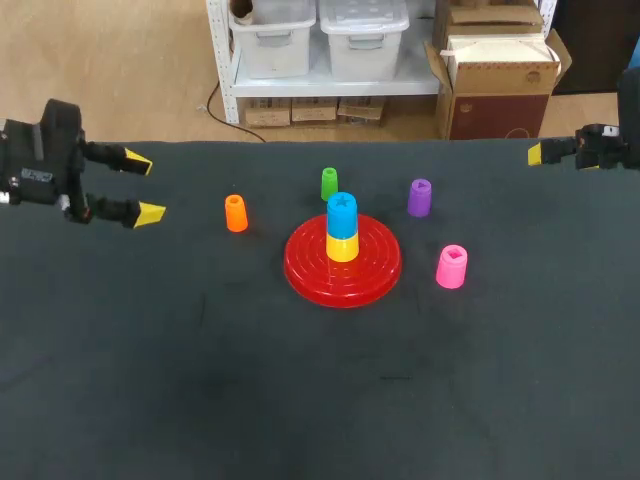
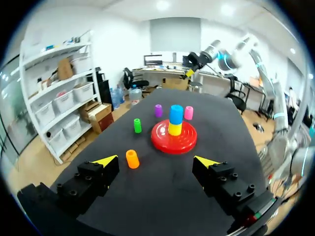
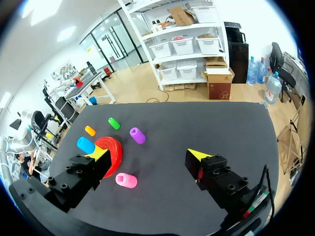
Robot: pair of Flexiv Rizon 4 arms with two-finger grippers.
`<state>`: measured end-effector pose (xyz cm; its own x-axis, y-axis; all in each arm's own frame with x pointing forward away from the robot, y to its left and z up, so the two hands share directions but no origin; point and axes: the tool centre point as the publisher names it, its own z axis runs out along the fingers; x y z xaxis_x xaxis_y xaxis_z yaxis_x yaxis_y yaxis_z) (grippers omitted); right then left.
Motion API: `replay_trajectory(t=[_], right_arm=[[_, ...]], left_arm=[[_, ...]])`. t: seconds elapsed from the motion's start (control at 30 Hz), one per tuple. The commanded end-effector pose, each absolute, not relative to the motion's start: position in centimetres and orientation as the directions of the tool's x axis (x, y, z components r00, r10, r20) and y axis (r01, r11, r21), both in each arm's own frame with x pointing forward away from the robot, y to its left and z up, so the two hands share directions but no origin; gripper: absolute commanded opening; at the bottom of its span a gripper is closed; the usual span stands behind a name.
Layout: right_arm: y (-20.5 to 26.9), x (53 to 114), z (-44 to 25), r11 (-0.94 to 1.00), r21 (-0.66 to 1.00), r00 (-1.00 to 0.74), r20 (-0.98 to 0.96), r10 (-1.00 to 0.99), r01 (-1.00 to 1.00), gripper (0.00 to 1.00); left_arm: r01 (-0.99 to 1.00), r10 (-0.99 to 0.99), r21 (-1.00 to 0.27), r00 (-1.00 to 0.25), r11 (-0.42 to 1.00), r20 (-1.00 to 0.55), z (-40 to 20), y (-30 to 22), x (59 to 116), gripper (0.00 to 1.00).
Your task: Pick up and stack the cylinders on the red base in this order: pink,purple,orange,green
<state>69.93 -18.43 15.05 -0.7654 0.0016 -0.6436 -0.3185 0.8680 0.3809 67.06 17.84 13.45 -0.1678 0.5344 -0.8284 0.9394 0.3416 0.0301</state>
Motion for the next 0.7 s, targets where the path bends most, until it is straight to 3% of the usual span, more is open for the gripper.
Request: replay_trajectory(t=[0.03,0.7], right_arm=[[-18.5,70.0,15.0,0.867,0.382,-0.766,-0.643,0.001,-0.321,1.0],[-18.5,70.0,15.0,0.867,0.382,-0.766,-0.643,0.001,-0.321,1.0]], left_arm=[[0.936,0.61,0.042,-0.194,0.351,-0.768,12.0,18.0,68.1,1.0],[0.92,0.573,0.063,-0.188,0.388,-0.798,12.0,18.7,68.6,1.0]])
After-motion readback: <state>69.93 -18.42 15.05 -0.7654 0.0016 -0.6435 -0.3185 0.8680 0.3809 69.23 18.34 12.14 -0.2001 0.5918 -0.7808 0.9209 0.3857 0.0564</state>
